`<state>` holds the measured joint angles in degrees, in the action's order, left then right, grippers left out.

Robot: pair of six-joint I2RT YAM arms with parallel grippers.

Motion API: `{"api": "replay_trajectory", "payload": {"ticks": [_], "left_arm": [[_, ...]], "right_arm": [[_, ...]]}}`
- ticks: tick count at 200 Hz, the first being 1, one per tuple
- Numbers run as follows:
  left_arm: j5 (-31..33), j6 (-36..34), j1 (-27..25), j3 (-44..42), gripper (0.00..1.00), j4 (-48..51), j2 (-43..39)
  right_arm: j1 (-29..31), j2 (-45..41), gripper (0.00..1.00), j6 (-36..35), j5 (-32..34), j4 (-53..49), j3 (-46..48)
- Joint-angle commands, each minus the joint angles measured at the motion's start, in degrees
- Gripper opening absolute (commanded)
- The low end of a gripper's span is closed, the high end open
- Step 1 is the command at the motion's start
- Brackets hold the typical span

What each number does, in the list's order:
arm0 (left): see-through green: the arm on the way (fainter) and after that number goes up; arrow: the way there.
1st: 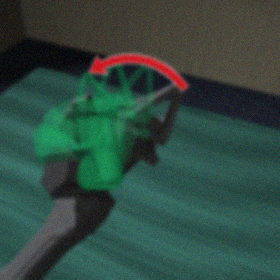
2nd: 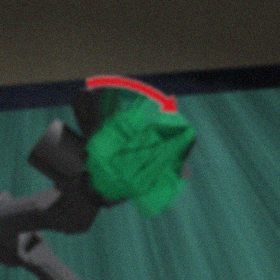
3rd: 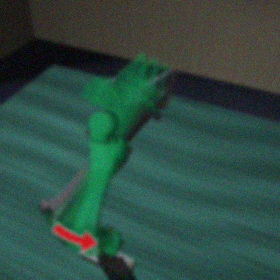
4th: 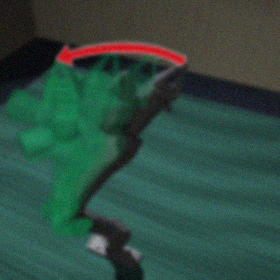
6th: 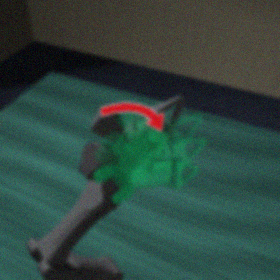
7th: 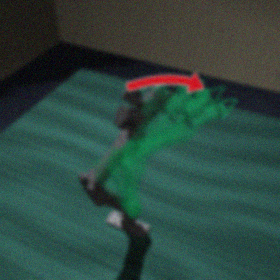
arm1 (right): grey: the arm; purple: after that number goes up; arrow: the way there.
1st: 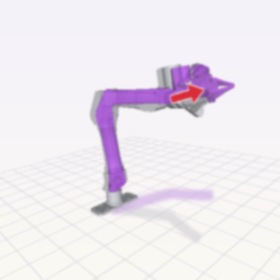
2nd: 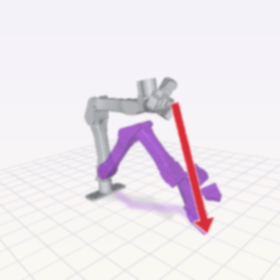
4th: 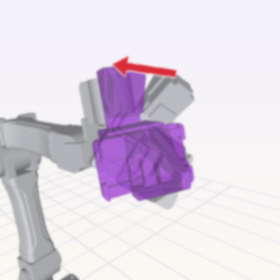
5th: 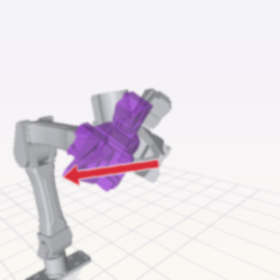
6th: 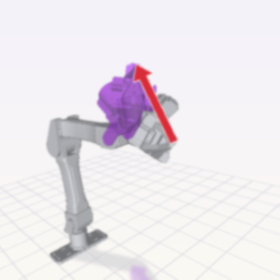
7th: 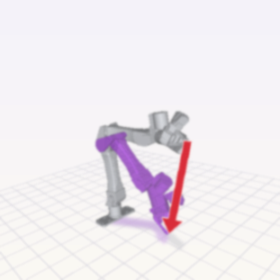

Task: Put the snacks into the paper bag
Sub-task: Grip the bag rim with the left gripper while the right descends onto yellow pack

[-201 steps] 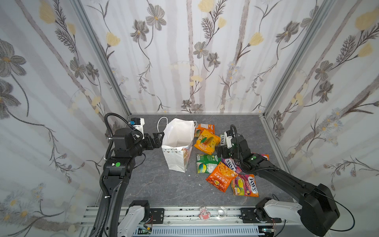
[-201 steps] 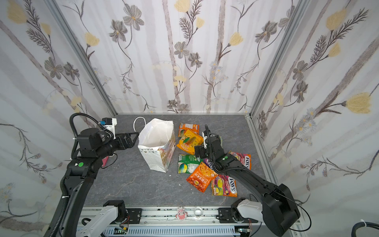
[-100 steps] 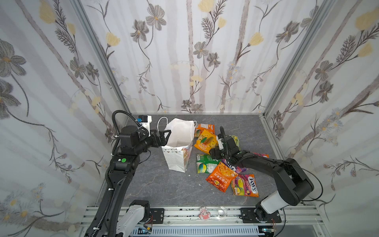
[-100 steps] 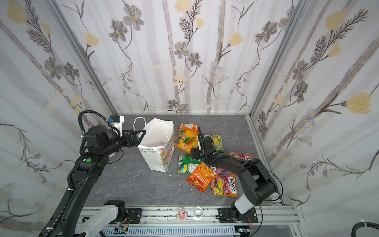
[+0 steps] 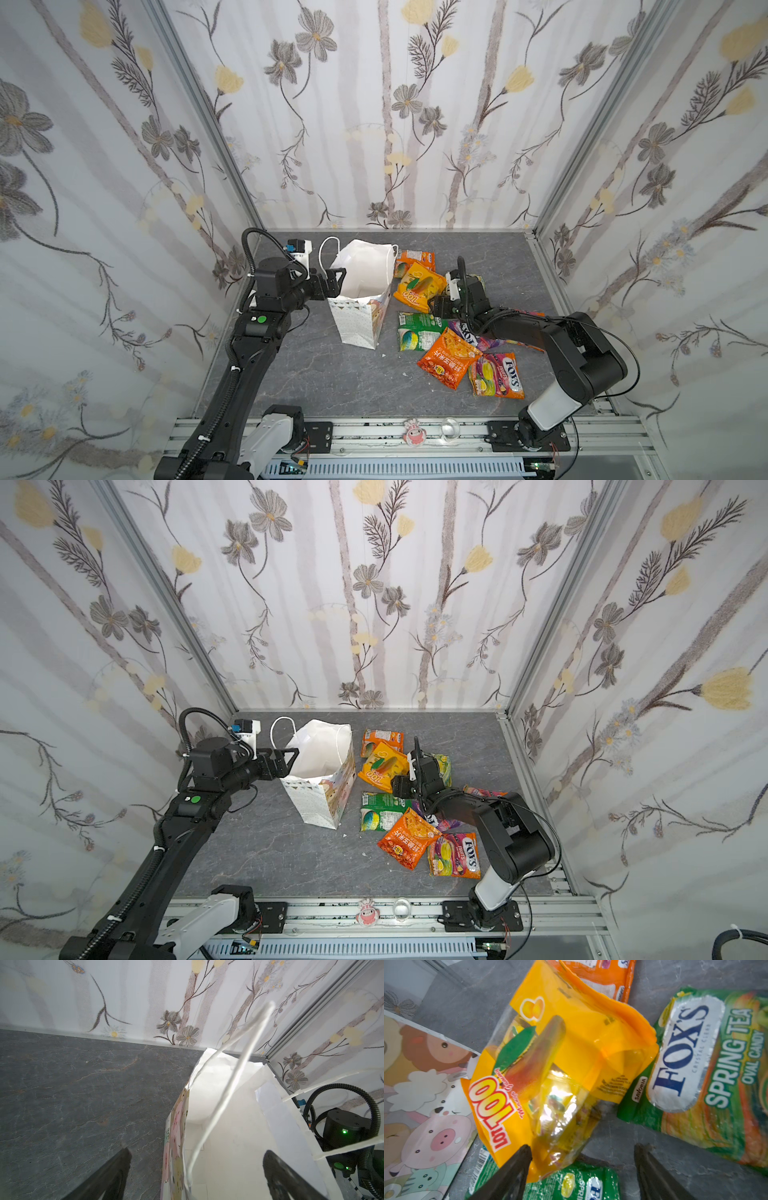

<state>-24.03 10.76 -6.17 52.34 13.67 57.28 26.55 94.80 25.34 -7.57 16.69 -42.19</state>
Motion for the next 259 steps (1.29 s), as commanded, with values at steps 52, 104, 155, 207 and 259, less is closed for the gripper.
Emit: {"api": "replay_trajectory", "payload": {"ticks": [52, 104, 155, 207, 259], "left_arm": [[0.79, 1.86, 0.02, -2.71, 1.0, -3.92, -1.8], [2.03, 1.21, -0.04, -0.92, 1.0, -3.42, -1.2], [3.46, -0.88, 0.02, 9.03, 1.0, 0.61, 3.77], [2.28, -0.78, 0.02, 3.94, 1.0, -2.11, 2.58], [1.66, 0.21, -0.41, 2.58, 1.0, -3.02, 1.36]], "right_arm": [[-0.35, 2.74, 0.68, 3.7, -2.51, 5.6, -0.27], [-0.37, 3.96, 0.5, 5.4, -3.32, 6.4, -0.52], [-0.57, 1.85, 0.19, 5.7, -2.59, 5.14, -0.52], [-0.54, -1.14, 0.0, 5.68, -1.85, 4.59, 0.03], [-0.5, -3.03, 0.0, 6.67, -1.81, 5.32, 0.97]]}}
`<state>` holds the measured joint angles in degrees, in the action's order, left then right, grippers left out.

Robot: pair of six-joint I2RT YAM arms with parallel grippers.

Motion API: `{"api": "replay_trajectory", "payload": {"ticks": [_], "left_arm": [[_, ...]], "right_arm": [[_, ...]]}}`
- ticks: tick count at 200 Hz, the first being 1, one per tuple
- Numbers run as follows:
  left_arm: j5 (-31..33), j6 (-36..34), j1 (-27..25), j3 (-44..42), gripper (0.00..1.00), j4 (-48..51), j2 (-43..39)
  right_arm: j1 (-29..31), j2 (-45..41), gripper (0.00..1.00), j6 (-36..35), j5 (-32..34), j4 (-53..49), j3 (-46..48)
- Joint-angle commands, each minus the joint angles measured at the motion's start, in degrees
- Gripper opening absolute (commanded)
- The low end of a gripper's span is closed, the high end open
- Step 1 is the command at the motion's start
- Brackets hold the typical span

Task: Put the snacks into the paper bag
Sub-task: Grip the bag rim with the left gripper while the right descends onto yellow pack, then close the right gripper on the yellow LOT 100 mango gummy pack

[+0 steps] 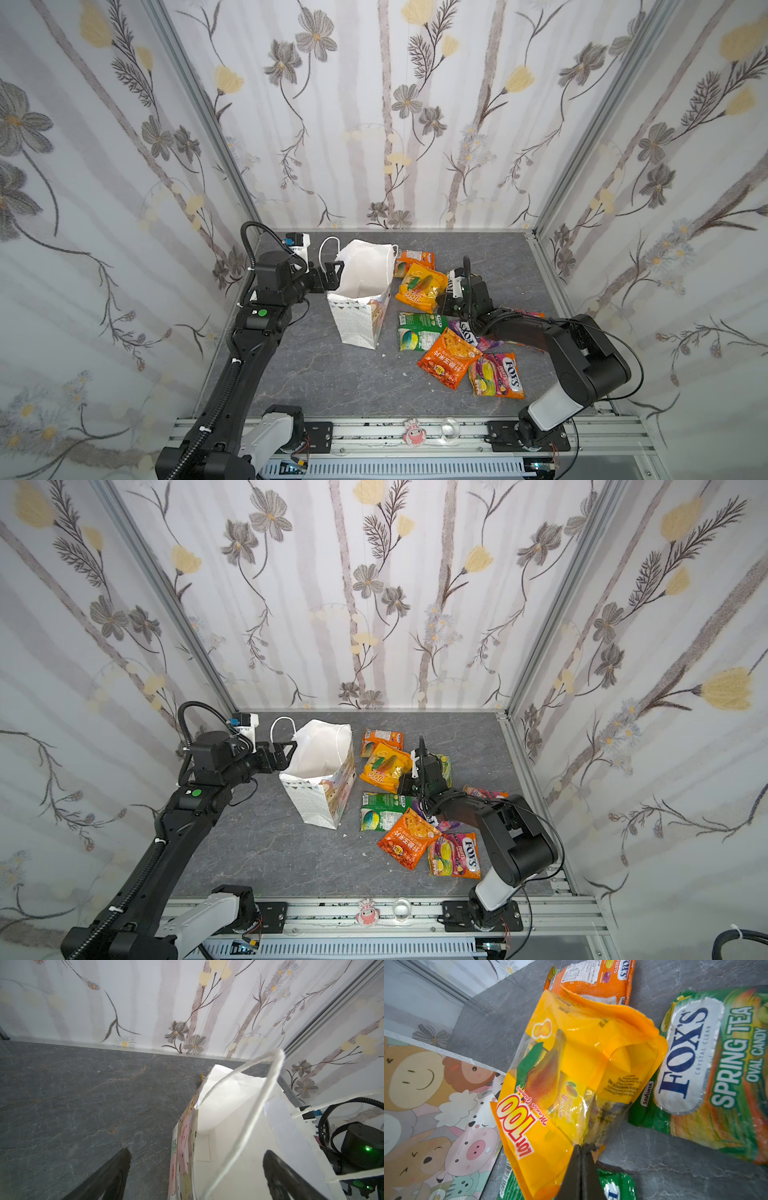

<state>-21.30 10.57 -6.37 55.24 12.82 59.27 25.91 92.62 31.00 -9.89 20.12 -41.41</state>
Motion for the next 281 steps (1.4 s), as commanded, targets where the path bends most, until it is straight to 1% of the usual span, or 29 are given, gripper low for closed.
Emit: {"api": "replay_trajectory", "payload": {"ticks": [1, 29, 61, 83, 117, 172, 216, 238, 276, 281], "left_arm": [[-1.14, 0.41, -0.22, -0.41, 1.0, -2.18, -0.64], [0.68, -0.11, -1.32, -1.01, 1.0, -1.96, -0.61], [1.67, -0.1, -2.03, 0.01, 1.0, -0.42, 0.58], [3.67, -0.15, -2.07, -0.78, 1.0, 0.02, -0.48], [4.51, 0.06, -2.07, -2.85, 1.0, -0.16, -2.46], [7.79, -0.87, -2.07, -2.94, 1.0, 0.52, -3.44], [7.66, -0.4, -1.78, -1.78, 1.0, 0.43, -2.69], [6.62, -0.23, -1.8, -0.24, 1.0, 1.47, -2.11], [9.41, -0.37, -1.72, -3.03, 1.0, 0.39, -3.71], [9.27, -0.46, -1.71, -2.96, 1.0, 0.74, -3.63]], "right_arm": [[0.16, -0.85, 0.0, 1.09, 0.5, 1.96, 0.19], [0.43, -4.38, 0.0, 2.04, 0.22, 2.2, 1.26], [0.48, -8.25, 0.0, 1.73, 1.16, 0.19, 1.42], [0.55, -11.15, 0.0, 1.3, 1.79, -1.17, 2.11], [0.63, -14.56, 0.0, 0.68, 2.11, -3.52, 2.38], [0.68, -16.79, 0.0, -0.37, 1.64, -4.97, 2.07], [1.31, -16.89, 0.0, -1.65, 1.66, -8.76, -0.64], [1.86, -18.91, 0.0, -1.8, 1.98, -10.02, -1.11], [2.85, -22.92, 0.0, -2.26, 4.01, -14.1, -1.31], [3.04, -23.44, 0.0, -2.39, 4.28, -14.75, -3.2]]}}
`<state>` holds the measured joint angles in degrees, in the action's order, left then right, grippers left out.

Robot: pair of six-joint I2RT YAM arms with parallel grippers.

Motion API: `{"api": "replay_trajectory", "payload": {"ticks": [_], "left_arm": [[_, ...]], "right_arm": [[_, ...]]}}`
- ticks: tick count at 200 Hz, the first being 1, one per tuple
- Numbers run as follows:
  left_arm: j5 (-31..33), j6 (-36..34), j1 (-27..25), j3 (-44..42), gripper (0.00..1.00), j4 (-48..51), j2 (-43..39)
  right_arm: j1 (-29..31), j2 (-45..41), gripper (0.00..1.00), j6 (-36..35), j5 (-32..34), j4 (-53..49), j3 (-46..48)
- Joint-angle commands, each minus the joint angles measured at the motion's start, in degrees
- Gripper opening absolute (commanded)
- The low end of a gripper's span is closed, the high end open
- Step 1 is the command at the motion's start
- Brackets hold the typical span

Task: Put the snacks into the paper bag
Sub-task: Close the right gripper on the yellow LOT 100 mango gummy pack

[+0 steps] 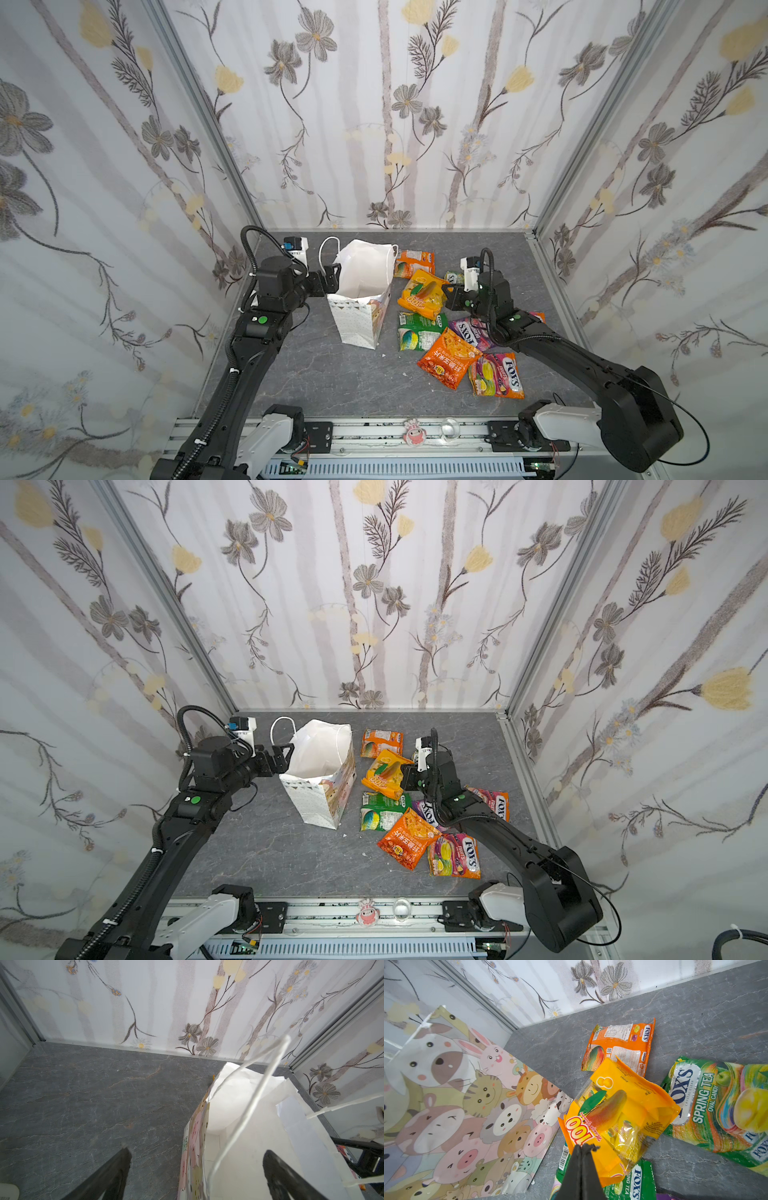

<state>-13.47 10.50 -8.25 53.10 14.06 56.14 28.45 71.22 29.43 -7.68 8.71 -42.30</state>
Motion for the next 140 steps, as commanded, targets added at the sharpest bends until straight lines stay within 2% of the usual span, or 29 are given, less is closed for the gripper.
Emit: {"api": "replay_trajectory", "payload": {"ticks": [1, 102, 140], "left_arm": [[1.44, -0.44, 0.16, -0.81, 1.0, -0.43, -0.51], [0.73, -0.79, 0.58, -0.47, 1.0, -0.84, -0.56], [-0.61, 1.43, 0.6, 4.29, 1.0, -0.44, 1.16]], "right_arm": [[0.53, -2.18, 0.0, -0.84, 2.15, -3.47, -2.41], [2.13, -7.73, 0.0, -2.16, 5.27, -8.44, -4.07], [2.13, -10.12, 0.0, -2.45, 5.82, -9.42, -4.31]]}}
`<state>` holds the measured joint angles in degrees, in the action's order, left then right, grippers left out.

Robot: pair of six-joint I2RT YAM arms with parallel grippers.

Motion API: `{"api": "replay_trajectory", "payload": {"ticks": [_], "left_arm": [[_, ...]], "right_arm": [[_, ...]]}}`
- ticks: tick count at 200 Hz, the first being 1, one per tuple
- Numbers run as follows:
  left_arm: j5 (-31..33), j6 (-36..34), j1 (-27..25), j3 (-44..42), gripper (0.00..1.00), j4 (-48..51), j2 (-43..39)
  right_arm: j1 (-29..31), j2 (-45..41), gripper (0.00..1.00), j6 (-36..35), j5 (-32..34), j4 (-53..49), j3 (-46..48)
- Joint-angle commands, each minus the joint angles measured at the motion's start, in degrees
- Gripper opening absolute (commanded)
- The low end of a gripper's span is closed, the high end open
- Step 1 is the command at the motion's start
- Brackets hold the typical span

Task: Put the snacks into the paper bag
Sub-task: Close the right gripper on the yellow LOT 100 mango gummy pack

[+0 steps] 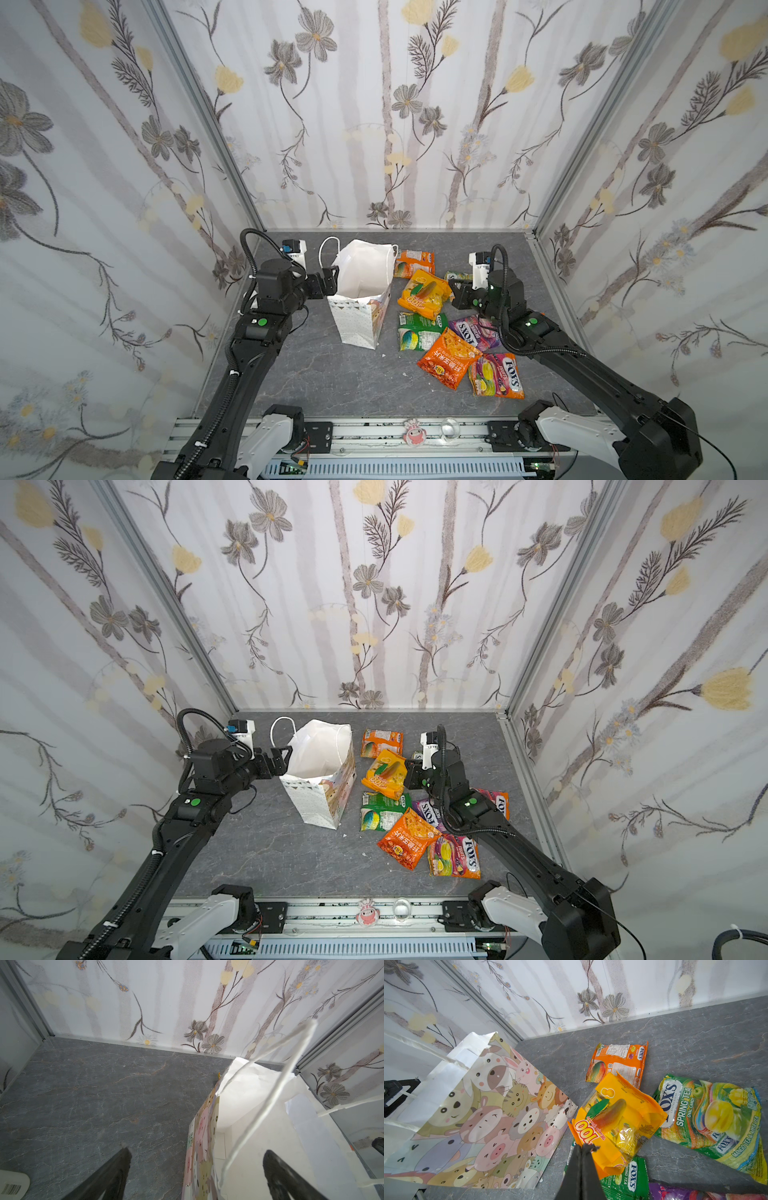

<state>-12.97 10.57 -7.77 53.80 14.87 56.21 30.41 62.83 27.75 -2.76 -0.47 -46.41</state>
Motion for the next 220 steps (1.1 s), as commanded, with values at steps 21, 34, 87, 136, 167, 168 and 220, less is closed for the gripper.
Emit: {"api": "replay_trajectory", "payload": {"ticks": [21, 34, 87, 136, 167, 168, 220], "left_arm": [[0.69, 1.36, 0.09, 6.92, 1.0, -0.54, 2.15], [1.49, 1.05, 0.11, 7.87, 1.0, -0.94, 2.46], [-0.43, 1.07, 0.17, 2.86, 1.0, -3.13, 2.24], [-0.79, 1.03, 0.2, 2.72, 1.0, -3.17, 1.82], [-1.9, 1.35, 0.2, 2.45, 1.0, -3.45, 2.06], [-1.89, 1.32, 0.21, 2.45, 1.0, -3.45, 2.06], [-2.22, 1.69, 0.22, 2.19, 1.0, -3.8, 2.15]], "right_arm": [[0.16, -2.36, 0.0, -0.81, 1.07, -0.4, -0.08], [0.04, -1.68, 0.0, -0.35, 0.77, 0.37, 0.56], [-1.73, 9.81, 0.57, 0.63, -0.13, 0.49, -0.08], [-2.43, 20.77, 0.72, 1.21, -2.99, 3.86, -1.21], [-2.55, 24.42, 0.73, 2.04, -4.52, 6.62, -0.97], [-2.6, 24.48, 0.73, 2.04, -4.52, 6.71, -0.97], [-3.24, 27.6, 0.7, 2.91, -6.67, 8.95, -0.51]]}}
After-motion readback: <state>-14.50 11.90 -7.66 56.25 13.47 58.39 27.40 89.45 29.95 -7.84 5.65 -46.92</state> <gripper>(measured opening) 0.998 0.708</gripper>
